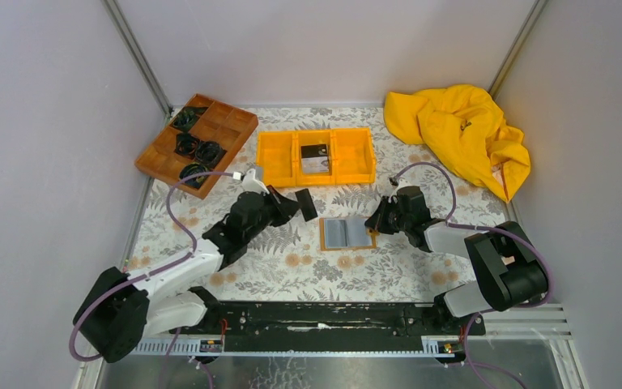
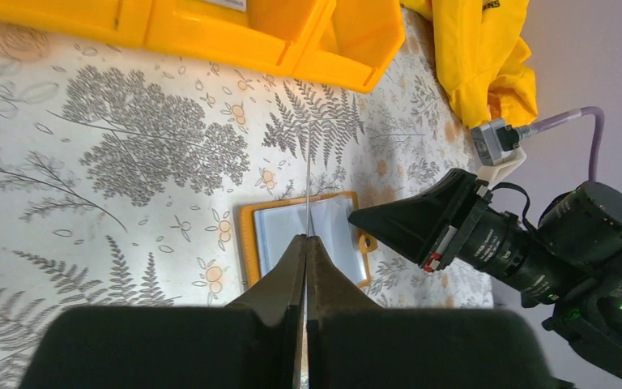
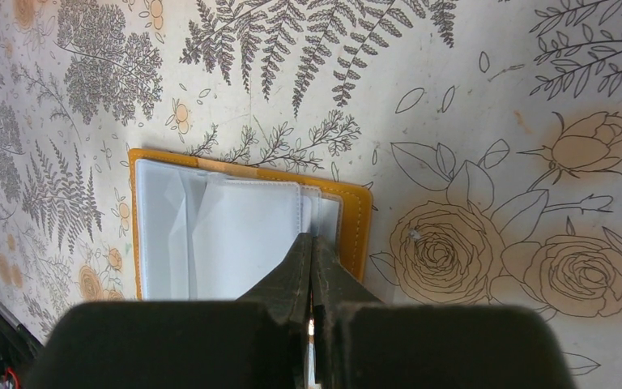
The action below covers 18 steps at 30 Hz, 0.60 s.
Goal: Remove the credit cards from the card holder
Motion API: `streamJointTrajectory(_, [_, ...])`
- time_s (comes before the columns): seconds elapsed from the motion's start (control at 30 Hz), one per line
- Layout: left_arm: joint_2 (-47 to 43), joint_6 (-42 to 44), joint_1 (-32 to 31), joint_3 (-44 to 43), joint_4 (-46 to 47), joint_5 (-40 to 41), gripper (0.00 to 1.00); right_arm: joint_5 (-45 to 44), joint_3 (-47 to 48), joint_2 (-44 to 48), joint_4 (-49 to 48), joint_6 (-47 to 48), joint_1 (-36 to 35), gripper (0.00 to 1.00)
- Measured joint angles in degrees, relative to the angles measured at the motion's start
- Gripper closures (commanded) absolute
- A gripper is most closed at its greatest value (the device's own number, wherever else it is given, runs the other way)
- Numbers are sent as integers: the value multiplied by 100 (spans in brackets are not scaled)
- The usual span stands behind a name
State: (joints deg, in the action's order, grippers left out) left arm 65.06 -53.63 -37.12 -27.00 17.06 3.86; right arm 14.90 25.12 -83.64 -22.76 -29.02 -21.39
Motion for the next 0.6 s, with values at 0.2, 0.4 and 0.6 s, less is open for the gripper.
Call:
streamJointTrajectory(0.2, [-608,780,31,-31,-595,111,100,68,-39,-33,-129,-81,0,100])
streamJointTrajectory(0.4, [-1137,1204,140,-31,-826,133,100,280,-295,-94,-658,-361,0,100])
streamJointTrajectory(0.6, [-999,1257,164,-74,-820,127,100,428,-787,-94,-1510,-807,0,100])
